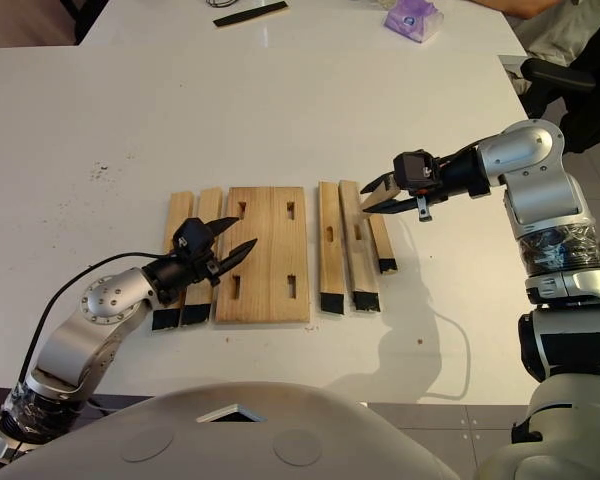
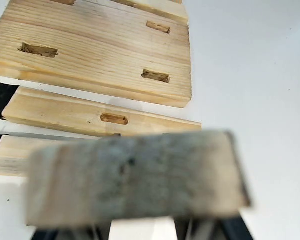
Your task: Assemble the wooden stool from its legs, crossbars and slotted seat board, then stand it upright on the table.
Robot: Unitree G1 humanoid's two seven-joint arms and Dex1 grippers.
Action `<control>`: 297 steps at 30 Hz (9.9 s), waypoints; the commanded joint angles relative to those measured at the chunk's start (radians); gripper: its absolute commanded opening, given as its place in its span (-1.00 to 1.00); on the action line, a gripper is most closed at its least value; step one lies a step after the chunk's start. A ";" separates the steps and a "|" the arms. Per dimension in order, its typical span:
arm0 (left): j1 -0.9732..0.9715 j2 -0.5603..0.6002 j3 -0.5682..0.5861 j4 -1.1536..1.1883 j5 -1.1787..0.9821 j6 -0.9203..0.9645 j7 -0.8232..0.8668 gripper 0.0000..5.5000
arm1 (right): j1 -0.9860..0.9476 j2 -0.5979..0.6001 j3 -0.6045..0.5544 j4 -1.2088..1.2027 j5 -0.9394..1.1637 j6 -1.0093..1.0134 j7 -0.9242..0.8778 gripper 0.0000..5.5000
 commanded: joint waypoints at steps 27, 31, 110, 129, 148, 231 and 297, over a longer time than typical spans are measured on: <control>0.050 -0.084 -0.015 -0.010 0.101 0.009 -0.006 -0.04 | 0.158 0.013 -0.005 -0.127 -0.011 0.027 -0.017 -0.53; 0.057 -0.085 -0.013 -0.017 0.105 0.014 -0.002 -0.04 | 0.165 0.004 0.006 -0.088 -0.043 0.016 -0.034 -0.53; 0.030 -0.122 -0.029 0.087 0.158 -0.015 -0.007 -0.04 | -0.102 0.310 -0.312 -0.362 0.596 0.792 -0.402 0.25; 0.039 -0.141 -0.031 0.092 0.171 -0.023 0.001 -0.04 | 0.024 0.351 -0.409 -0.470 0.746 0.889 -0.565 0.25; 0.146 -0.186 0.016 0.073 0.219 -0.041 0.120 -0.04 | 0.652 0.003 -0.293 -0.827 0.337 0.949 -0.629 0.25; -0.095 -0.057 0.283 -0.297 -0.872 0.233 -0.037 -0.08 | 0.220 0.057 -0.246 -0.663 0.685 0.864 -0.146 -0.25; 0.323 0.432 0.799 -0.248 -0.614 0.136 -0.590 -0.26 | 0.491 0.241 -0.466 -0.592 0.548 0.766 -0.686 0.08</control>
